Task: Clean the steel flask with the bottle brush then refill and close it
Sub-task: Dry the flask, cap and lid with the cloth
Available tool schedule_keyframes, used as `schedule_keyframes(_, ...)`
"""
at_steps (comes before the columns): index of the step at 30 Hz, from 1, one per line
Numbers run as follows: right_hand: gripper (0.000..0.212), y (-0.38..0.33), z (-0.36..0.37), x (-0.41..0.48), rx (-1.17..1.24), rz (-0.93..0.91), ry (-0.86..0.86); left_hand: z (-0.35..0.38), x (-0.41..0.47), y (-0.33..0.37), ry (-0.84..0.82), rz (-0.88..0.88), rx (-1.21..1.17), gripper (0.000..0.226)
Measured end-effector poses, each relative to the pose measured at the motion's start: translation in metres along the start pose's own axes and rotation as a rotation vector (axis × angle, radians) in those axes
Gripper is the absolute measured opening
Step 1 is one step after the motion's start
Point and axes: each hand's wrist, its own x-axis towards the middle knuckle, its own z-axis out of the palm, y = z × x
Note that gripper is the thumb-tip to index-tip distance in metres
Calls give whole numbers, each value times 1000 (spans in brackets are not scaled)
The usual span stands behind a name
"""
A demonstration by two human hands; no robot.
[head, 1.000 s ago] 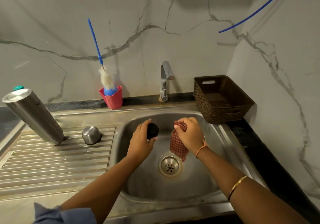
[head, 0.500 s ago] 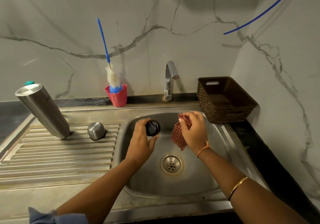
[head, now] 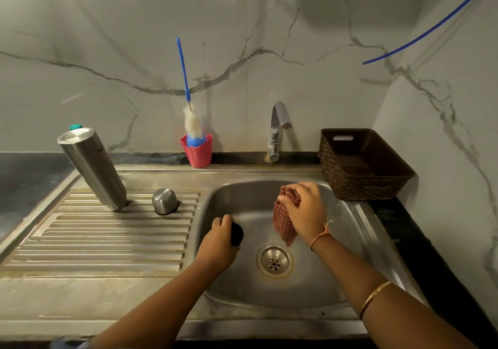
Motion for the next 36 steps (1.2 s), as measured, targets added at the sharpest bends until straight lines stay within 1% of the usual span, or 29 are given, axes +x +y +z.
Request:
schedule_keyframes(2, 28, 2, 3, -1, 25, 29, -25, -4, -4, -2, 71, 16, -59, 57)
schedule_keyframes(4, 27, 2, 9, -3, 53, 58, -39, -9, -8, -8, 104, 23, -110, 57)
schedule_keyframes(6, 26, -1, 15, -6, 75, 81, -60, -16, -10, -18, 140, -31, -231, 56)
schedule_keyframes(8, 26, -4, 22, -7, 86, 89, -74, -23, -13, -31, 220, -78, -344, 56)
schedule_keyframes(12, 31, -9, 31, -5, 80, 98, -83, -39, -25, -62, 365, -181, -537, 63)
schedule_keyframes(15, 36, -9, 37, -6, 45, 115, -80, -52, -35, -91, 442, -254, -522, 57)
schedule_keyframes(19, 39, -7, 48, -11, 3, 158, -81, -71, -43, -141, 497, -330, -488, 56)
schedule_keyframes(22, 40, -13, 61, -16, -27, 182, -93, -84, -43, -170, 518, -382, -456, 59)
schedule_keyframes(28, 47, -33, 87, -26, -107, 194, -132, -97, -27, -199, 529, -418, -536, 65)
schedule_keyframes(33, 43, -48, 99, -25, -191, 197, -124, -98, -10, -215, 464, -367, -588, 59)
schedule_keyframes(36, 41, -53, 105, -24, -200, 199, -114, -96, -3, -224, 392, -335, -639, 57)
